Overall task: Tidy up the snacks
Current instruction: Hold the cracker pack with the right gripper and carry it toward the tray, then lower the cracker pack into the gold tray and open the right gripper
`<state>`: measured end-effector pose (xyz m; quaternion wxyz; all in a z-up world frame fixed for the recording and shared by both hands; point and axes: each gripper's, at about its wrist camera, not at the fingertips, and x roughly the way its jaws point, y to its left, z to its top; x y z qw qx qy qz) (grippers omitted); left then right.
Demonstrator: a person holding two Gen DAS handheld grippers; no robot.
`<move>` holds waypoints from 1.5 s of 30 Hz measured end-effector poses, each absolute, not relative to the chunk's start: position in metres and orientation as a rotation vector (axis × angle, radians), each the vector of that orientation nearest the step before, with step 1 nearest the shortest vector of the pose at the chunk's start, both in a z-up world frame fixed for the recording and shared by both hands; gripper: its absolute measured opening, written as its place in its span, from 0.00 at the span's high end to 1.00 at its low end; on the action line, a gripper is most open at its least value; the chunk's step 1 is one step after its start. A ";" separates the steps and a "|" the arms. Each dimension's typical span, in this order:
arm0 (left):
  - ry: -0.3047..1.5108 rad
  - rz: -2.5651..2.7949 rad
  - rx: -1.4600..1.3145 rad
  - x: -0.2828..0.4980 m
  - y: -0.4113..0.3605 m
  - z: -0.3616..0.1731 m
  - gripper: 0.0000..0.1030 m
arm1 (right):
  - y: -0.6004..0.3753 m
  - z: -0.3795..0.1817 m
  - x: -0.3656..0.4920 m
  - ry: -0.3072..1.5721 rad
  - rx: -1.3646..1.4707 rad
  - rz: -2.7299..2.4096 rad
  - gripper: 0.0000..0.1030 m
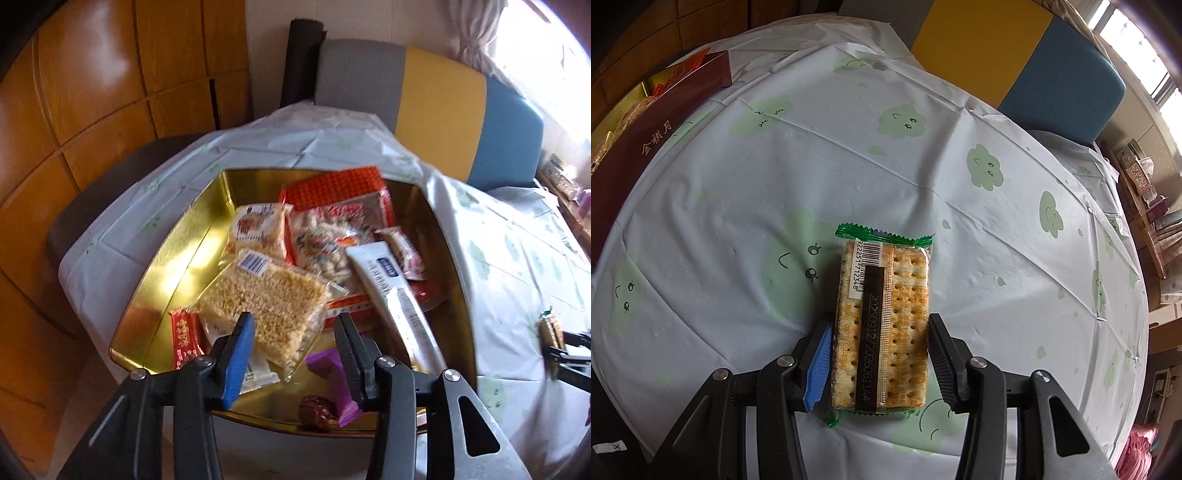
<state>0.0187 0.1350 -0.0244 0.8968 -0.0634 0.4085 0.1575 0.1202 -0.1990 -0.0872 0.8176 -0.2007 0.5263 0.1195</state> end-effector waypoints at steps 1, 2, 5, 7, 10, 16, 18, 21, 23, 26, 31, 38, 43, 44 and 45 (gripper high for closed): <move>0.838 0.322 -0.121 0.019 0.133 -0.023 0.55 | -0.199 -0.087 0.120 1.123 -0.425 0.255 0.53; 0.832 0.316 -0.116 0.017 0.131 -0.022 0.55 | -0.200 -0.087 0.120 1.124 -0.422 0.255 0.53; 0.824 0.303 -0.126 0.014 0.129 -0.019 0.55 | -0.202 -0.087 0.121 1.130 -0.409 0.249 0.53; 0.826 0.298 -0.124 0.012 0.126 -0.019 0.55 | -0.201 -0.087 0.122 1.134 -0.407 0.240 0.53; 0.827 0.287 -0.129 0.009 0.125 -0.020 0.55 | -0.202 -0.087 0.126 1.156 -0.383 0.220 0.54; 0.831 0.279 -0.141 0.006 0.129 -0.023 0.55 | -0.204 -0.086 0.131 1.186 -0.314 0.152 0.54; 0.825 0.280 -0.143 0.004 0.129 -0.023 0.55 | -0.204 -0.085 0.133 1.195 -0.288 0.132 0.54; 0.822 0.282 -0.147 0.003 0.132 -0.023 0.55 | -0.206 -0.082 0.134 1.201 -0.244 0.103 0.54; 0.820 0.284 -0.152 0.003 0.133 -0.022 0.55 | -0.205 -0.072 0.133 1.170 -0.209 0.101 0.54; 0.819 0.288 -0.158 0.002 0.135 -0.022 0.55 | -0.197 -0.053 0.131 1.121 -0.155 0.130 0.54; 0.822 0.296 -0.162 0.002 0.138 -0.023 0.55 | -0.163 -0.029 0.129 1.077 -0.120 0.251 0.54; 0.825 0.320 -0.164 0.000 0.144 -0.024 0.55 | -0.082 -0.003 0.112 1.052 -0.109 0.503 0.54; 0.810 0.357 -0.182 -0.004 0.153 -0.021 0.55 | -0.026 0.005 0.100 1.054 -0.128 0.635 0.54; 0.809 0.367 -0.189 -0.004 0.156 -0.021 0.55 | -0.017 0.007 0.098 1.054 -0.129 0.656 0.54; 0.808 0.377 -0.194 -0.005 0.159 -0.021 0.56 | -0.009 0.007 0.097 1.057 -0.131 0.674 0.54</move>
